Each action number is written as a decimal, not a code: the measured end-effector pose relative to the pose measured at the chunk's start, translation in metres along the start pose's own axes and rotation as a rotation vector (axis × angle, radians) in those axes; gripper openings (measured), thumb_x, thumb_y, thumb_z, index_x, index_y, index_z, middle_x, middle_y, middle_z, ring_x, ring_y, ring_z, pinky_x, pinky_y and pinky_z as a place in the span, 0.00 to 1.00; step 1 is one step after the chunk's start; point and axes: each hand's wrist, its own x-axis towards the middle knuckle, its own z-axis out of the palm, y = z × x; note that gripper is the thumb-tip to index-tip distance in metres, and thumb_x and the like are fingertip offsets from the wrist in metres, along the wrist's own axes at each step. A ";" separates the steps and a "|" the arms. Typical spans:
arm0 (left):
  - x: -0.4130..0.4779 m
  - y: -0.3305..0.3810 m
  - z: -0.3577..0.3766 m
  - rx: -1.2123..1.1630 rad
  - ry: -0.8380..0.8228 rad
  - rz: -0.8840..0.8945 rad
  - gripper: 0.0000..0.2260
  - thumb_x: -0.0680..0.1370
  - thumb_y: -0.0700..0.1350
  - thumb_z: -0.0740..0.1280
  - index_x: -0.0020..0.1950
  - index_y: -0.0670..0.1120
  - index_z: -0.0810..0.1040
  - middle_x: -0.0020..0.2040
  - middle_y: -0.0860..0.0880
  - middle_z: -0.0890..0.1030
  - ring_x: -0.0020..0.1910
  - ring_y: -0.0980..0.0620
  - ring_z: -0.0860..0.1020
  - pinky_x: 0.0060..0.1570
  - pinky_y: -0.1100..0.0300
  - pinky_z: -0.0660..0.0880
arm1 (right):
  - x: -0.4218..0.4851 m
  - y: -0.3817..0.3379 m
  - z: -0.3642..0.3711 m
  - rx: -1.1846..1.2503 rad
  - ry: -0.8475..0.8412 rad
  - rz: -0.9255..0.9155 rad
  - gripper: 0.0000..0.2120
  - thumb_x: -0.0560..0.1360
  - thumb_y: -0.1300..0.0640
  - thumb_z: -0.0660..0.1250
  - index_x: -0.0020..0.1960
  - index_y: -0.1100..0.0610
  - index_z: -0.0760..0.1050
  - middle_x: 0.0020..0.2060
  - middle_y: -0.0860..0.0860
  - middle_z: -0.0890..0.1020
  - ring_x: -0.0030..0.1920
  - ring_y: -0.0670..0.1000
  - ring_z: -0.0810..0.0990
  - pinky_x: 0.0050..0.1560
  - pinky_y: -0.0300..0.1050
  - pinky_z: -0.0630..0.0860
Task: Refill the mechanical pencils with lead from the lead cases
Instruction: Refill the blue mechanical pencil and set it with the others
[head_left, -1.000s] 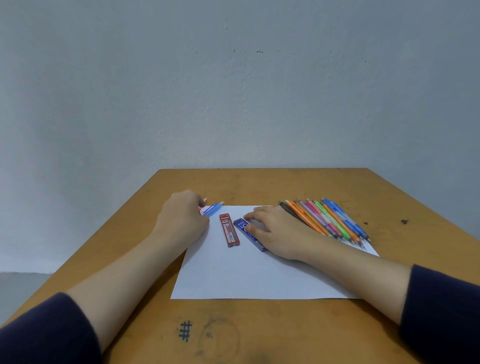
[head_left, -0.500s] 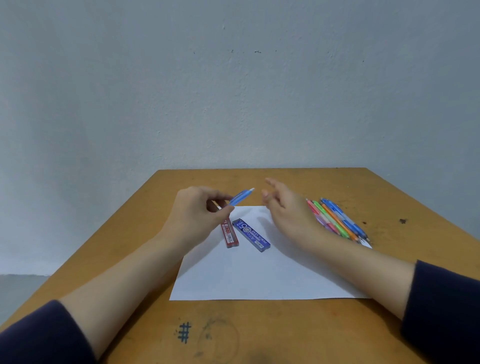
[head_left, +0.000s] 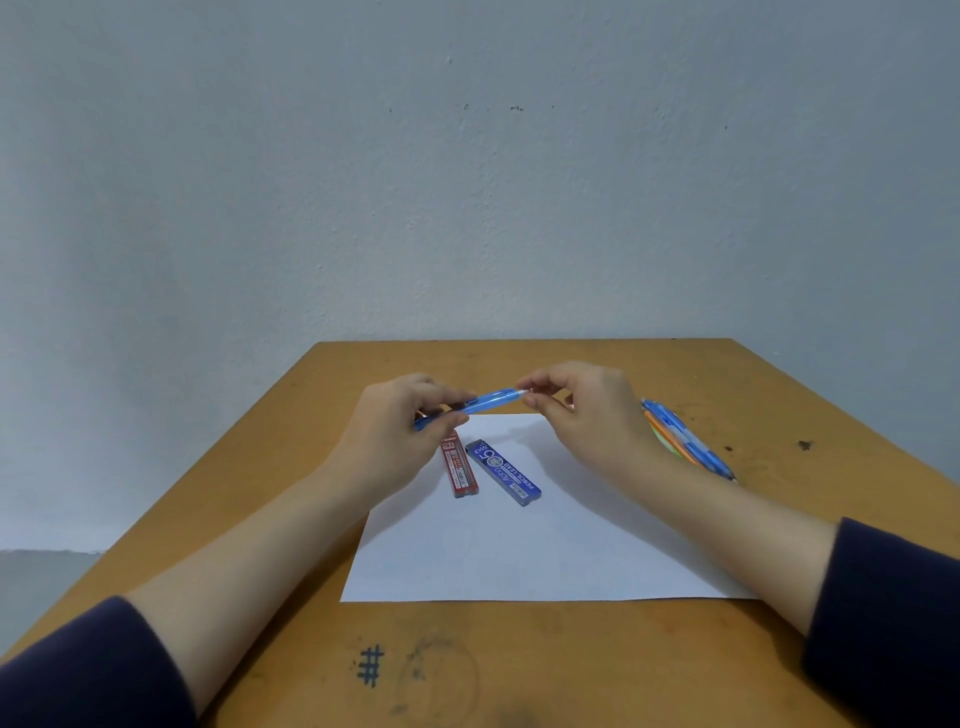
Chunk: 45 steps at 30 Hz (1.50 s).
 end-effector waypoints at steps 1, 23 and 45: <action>0.000 0.000 0.000 -0.002 0.003 0.007 0.12 0.75 0.38 0.70 0.57 0.48 0.83 0.42 0.58 0.77 0.40 0.61 0.76 0.38 0.76 0.68 | 0.001 0.002 0.000 -0.026 0.007 -0.023 0.07 0.75 0.61 0.68 0.51 0.56 0.83 0.43 0.49 0.83 0.39 0.40 0.76 0.40 0.29 0.67; 0.001 -0.005 0.000 -0.034 0.039 -0.011 0.12 0.75 0.37 0.70 0.56 0.48 0.83 0.38 0.61 0.78 0.36 0.57 0.75 0.37 0.74 0.68 | 0.010 0.015 -0.008 -0.143 0.113 -0.088 0.05 0.75 0.61 0.67 0.46 0.55 0.83 0.41 0.49 0.82 0.42 0.48 0.76 0.44 0.46 0.74; 0.003 -0.005 -0.002 -0.009 -0.009 -0.114 0.12 0.77 0.40 0.68 0.58 0.48 0.82 0.35 0.61 0.75 0.34 0.57 0.72 0.33 0.76 0.66 | 0.010 0.016 -0.010 -0.791 -0.436 -0.508 0.12 0.78 0.59 0.61 0.55 0.48 0.79 0.49 0.46 0.79 0.55 0.48 0.73 0.45 0.41 0.66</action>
